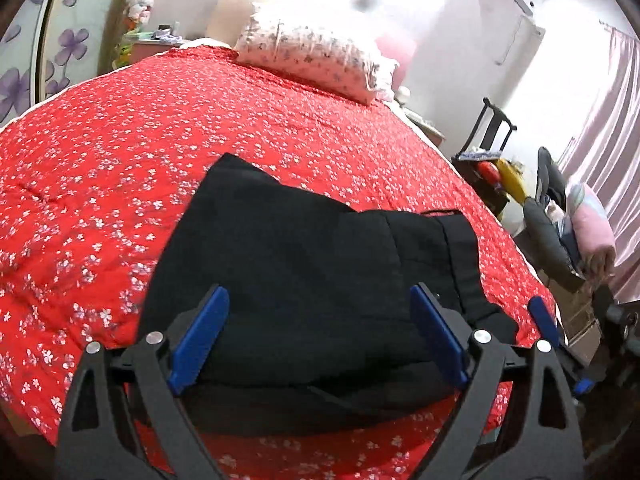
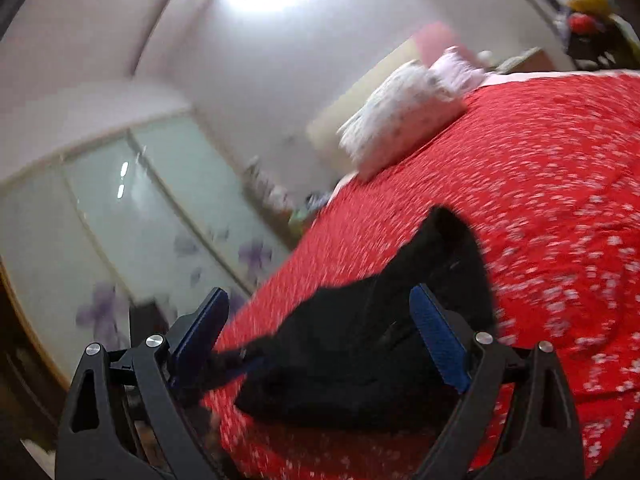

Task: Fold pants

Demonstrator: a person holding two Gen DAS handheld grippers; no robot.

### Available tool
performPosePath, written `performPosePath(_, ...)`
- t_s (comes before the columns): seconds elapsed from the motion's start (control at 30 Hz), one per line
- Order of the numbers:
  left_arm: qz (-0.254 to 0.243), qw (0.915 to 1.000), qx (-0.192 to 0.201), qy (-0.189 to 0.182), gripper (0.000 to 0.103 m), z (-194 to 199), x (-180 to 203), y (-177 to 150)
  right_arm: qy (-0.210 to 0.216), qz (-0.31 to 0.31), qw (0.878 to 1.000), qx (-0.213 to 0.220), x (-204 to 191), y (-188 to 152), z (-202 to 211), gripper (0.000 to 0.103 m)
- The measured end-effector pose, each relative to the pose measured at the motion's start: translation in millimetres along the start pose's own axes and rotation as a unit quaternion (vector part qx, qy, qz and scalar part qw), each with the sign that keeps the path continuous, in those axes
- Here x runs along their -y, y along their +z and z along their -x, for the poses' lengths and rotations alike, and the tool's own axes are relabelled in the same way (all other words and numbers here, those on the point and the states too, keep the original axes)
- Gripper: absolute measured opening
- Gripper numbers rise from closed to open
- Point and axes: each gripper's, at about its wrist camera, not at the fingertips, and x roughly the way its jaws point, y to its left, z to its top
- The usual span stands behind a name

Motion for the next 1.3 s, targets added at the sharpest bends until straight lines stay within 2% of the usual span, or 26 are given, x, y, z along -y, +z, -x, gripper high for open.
performPosePath(0.07,-0.012,0.9999,0.005,-0.005,0.099,-2,2,-2,-0.009,0.031,0.999,-0.015,-11,-5,-8,0.094)
performPosePath(0.1,-0.029,0.9996,0.002,0.004,0.099,-10,7,-3,-0.021,0.037,0.999,-0.023,-13,-7,-11,0.095)
performPosePath(0.17,-0.044,0.9987,-0.009,0.023,0.099,-18,9,-7,-0.080,0.026,0.995,-0.059,-3,-15,-25,0.095)
performPosePath(0.2,-0.051,0.9982,-0.017,0.025,0.099,-24,7,-10,-0.113,0.003,0.989,-0.093,11,-21,-36,0.095)
performPosePath(0.27,-0.072,0.9967,-0.025,0.030,0.099,-26,8,-22,-0.128,-0.023,0.985,-0.116,24,-27,-43,0.095)
performPosePath(0.33,-0.107,0.9930,-0.017,0.048,0.099,-29,14,-29,-0.128,-0.013,0.985,-0.113,22,-27,-42,0.095)
performPosePath(0.4,-0.116,0.9920,-0.010,0.049,0.099,-24,16,-31,-0.134,0.000,0.985,-0.109,16,-28,-39,0.095)
performPosePath(0.47,-0.094,0.9953,0.005,0.023,0.099,-12,11,-25,-0.119,0.005,0.990,-0.082,5,-20,-31,0.095)
performPosePath(0.53,-0.054,0.9981,0.027,-0.012,0.099,-2,0,-9,-0.076,0.011,0.996,-0.040,-5,-5,-22,0.096)
performPosePath(0.57,-0.038,0.9985,0.033,-0.023,0.100,0,-4,0,-0.065,0.010,0.997,-0.033,-7,0,-23,0.100)
performPosePath(0.63,-0.013,0.9988,0.032,-0.033,0.100,-5,-11,22,-0.038,-0.001,0.998,-0.040,-6,13,-34,0.102)
performPosePath(0.7,-0.009,0.9990,0.029,-0.033,0.100,-13,-13,40,-0.034,-0.012,0.997,-0.061,0,21,-53,0.102)
performPosePath(0.77,-0.022,0.9992,0.029,-0.017,0.100,-19,-9,49,-0.036,-0.022,0.996,-0.073,8,24,-70,0.102)
performPosePath(0.87,-0.071,0.9971,0.014,0.022,0.100,-36,3,58,-0.037,-0.051,0.994,-0.094,20,21,-87,0.102)
performPosePath(0.97,-0.106,0.9940,0.002,0.027,0.101,-52,14,62,-0.042,-0.049,0.993,-0.098,20,19,-95,0.102)
performPosePath(1.07,-0.087,0.9959,-0.022,0.015,0.101,-68,10,67,-0.044,-0.035,0.994,-0.096,13,18,-99,0.102)
performPosePath(1.17,-0.042,0.9965,-0.068,0.025,0.101,-94,-8,71,-0.086,-0.056,0.988,-0.116,29,12,-114,0.102)
performPosePath(1.23,-0.048,0.9955,-0.069,0.045,0.101,-101,-12,68,-0.092,-0.071,0.986,-0.121,37,11,-118,0.102)
performPosePath(1.3,-0.077,0.9919,-0.066,0.077,0.101,-105,-10,62,-0.093,-0.071,0.986,-0.119,37,11,-119,0.102)
